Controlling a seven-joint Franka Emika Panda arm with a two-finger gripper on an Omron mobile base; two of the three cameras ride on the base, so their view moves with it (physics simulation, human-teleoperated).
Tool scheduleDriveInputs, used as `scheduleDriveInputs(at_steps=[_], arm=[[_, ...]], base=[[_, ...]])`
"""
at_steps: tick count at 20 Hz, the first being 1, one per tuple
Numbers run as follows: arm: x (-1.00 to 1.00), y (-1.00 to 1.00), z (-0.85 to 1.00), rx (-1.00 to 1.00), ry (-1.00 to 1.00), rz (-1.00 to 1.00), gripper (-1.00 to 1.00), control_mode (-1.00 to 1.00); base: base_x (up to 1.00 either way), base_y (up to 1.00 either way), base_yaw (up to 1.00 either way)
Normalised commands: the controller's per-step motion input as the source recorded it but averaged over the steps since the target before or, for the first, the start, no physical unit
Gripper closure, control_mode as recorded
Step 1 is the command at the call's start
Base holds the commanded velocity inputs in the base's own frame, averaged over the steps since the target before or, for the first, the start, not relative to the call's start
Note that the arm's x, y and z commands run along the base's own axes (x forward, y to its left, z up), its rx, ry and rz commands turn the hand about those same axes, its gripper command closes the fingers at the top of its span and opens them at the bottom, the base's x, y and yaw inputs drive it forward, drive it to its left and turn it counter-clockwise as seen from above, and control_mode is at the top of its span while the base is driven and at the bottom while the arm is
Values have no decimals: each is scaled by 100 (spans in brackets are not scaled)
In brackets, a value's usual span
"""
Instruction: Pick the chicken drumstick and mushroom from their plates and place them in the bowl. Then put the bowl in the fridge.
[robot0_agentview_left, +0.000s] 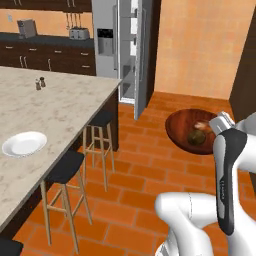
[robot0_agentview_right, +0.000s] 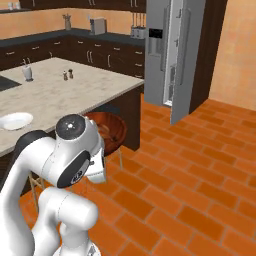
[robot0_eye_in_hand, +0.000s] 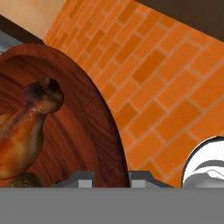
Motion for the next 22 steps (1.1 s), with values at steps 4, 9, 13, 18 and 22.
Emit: scheduleDriveInputs(at_steps=[4,9,13,18,22], arm=[[0,0,0,0,0,0,100,100],[0,0,0,0,0,0,100,100],[0,0,0,0,0,0,100,100],[0,0,0,0,0,0,100,100],[0,0,0,0,0,0,100,100]], base=[[-100,22,-9],[-100,39,-11],[-100,22,-10],[-100,13,-8],[-100,13,-5]])
